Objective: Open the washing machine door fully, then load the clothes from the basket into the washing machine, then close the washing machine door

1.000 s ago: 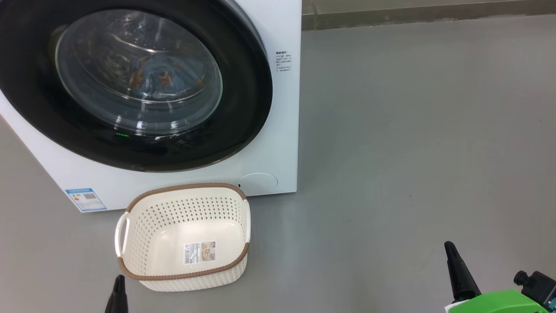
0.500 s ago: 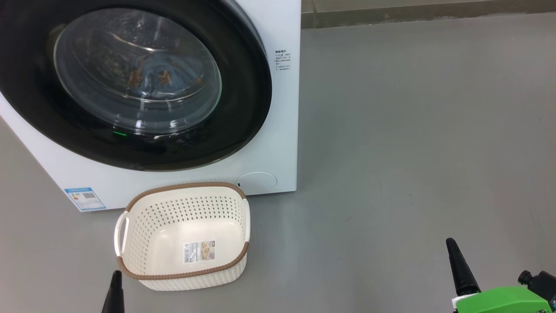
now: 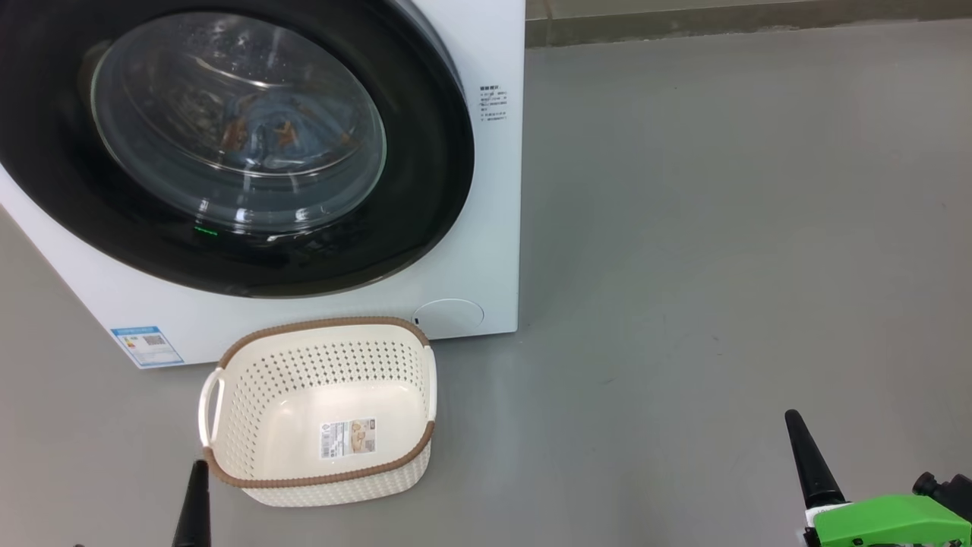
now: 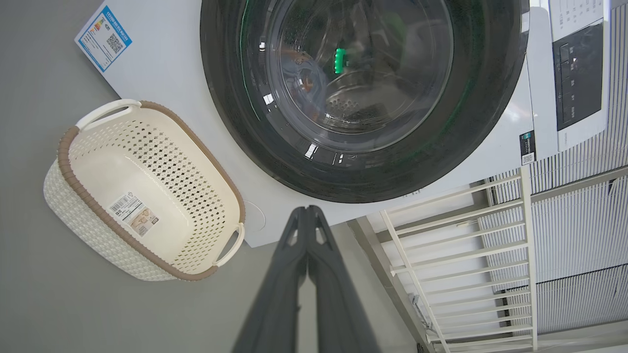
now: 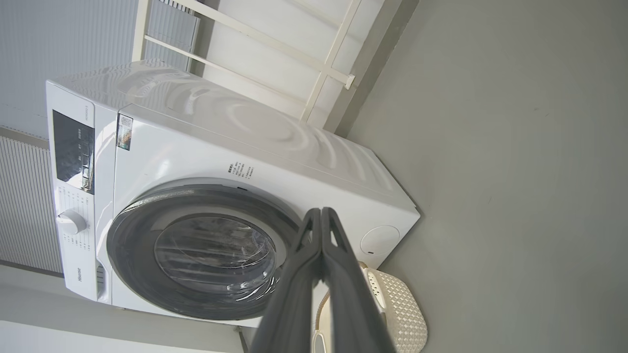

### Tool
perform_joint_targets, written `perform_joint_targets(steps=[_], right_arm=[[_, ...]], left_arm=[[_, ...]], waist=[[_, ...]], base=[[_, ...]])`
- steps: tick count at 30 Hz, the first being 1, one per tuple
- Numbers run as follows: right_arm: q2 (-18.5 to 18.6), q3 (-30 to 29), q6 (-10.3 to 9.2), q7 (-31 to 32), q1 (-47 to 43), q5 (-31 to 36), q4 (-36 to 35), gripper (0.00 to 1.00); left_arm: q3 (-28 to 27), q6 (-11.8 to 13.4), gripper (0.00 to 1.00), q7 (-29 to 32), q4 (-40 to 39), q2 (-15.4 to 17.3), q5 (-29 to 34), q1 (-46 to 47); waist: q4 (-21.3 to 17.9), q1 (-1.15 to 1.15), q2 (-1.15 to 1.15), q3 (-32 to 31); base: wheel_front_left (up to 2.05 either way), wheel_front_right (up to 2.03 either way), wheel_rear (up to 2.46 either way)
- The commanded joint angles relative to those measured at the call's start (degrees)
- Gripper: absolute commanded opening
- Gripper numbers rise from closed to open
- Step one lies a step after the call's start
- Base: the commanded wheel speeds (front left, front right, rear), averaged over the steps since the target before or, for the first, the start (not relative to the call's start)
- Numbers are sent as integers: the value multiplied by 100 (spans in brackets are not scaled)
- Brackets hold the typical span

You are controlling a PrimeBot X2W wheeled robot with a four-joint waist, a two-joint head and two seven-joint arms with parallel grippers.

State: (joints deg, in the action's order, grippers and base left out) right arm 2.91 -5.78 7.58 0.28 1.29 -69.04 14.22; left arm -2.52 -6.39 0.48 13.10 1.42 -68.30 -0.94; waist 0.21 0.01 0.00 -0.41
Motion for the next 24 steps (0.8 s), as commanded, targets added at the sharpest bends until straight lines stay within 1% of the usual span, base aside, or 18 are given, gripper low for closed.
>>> perform_joint_targets(steps=[1, 24], right_arm=[[20, 75, -5, 53, 281, -214, -125, 0], [5, -26, -7, 426, 418, -1579, -56, 0]], left_arm=[[-171, -64, 0, 44, -103, 110, -203, 296], [-323, -94, 0, 410, 27, 134, -1625, 568]], waist=[[-1, 0, 0, 3], [-14, 0, 0, 39]], base=[[0, 0, 0], [0, 0, 0]])
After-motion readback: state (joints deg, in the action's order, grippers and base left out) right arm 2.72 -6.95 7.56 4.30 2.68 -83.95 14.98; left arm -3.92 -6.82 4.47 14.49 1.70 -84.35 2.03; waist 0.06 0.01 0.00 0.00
